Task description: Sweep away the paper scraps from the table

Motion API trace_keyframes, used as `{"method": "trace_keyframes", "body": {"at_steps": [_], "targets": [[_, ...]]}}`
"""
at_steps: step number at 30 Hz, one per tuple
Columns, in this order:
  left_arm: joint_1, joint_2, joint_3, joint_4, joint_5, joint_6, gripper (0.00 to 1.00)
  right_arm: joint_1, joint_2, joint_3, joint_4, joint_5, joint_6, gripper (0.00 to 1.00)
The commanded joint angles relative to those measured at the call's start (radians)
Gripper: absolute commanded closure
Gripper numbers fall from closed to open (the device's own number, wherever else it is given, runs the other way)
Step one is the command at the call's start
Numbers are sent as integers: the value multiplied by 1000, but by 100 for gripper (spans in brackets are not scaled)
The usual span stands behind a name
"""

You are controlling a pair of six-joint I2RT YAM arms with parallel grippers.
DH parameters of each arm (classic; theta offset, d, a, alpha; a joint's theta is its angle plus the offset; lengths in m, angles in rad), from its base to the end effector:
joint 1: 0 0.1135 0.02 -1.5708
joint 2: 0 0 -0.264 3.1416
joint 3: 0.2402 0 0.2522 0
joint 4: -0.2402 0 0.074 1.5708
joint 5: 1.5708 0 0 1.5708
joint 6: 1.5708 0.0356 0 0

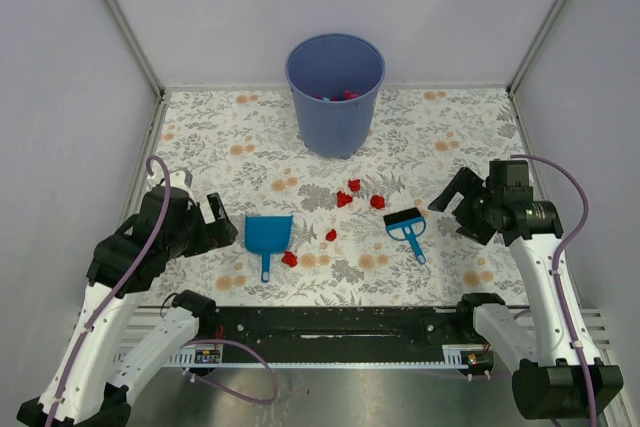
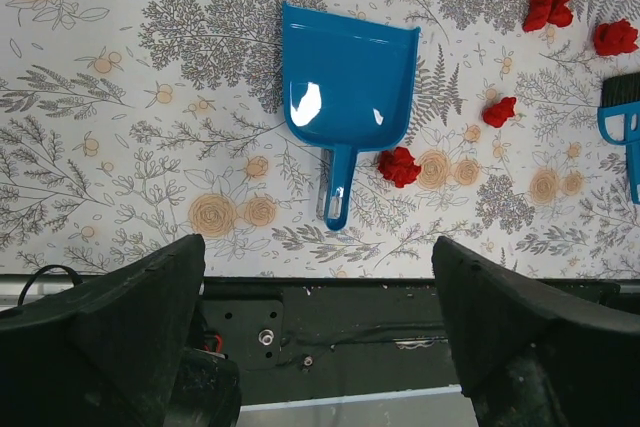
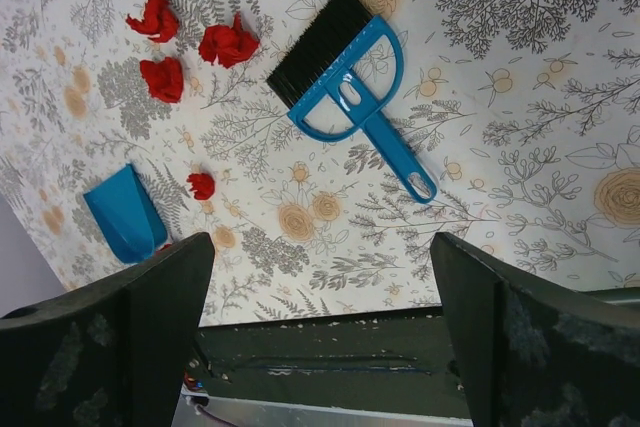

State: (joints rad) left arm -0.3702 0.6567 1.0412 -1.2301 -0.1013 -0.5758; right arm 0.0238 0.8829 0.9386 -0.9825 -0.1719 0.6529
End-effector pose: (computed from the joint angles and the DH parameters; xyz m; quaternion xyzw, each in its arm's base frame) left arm 0.0834 -0.0285 0.3403 -0.1137 0.9270 -0.1192 0.3369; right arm 0.1589 0.0099 0.3038 0.2666 0.9071 0.1815 0.2704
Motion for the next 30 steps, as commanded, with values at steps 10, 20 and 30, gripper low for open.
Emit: {"method": "trace_keyframes", "body": {"at_steps": [10, 20, 30], "targets": [[4, -2, -32, 35, -12, 7, 1, 112, 112, 52, -54, 38, -121, 1], [4, -15, -50, 49, -5, -19, 1, 294, 312, 37, 14, 256, -85, 1], [4, -23, -41, 27, -26, -33, 1, 303, 398, -95, 136, 233, 59, 3]]}}
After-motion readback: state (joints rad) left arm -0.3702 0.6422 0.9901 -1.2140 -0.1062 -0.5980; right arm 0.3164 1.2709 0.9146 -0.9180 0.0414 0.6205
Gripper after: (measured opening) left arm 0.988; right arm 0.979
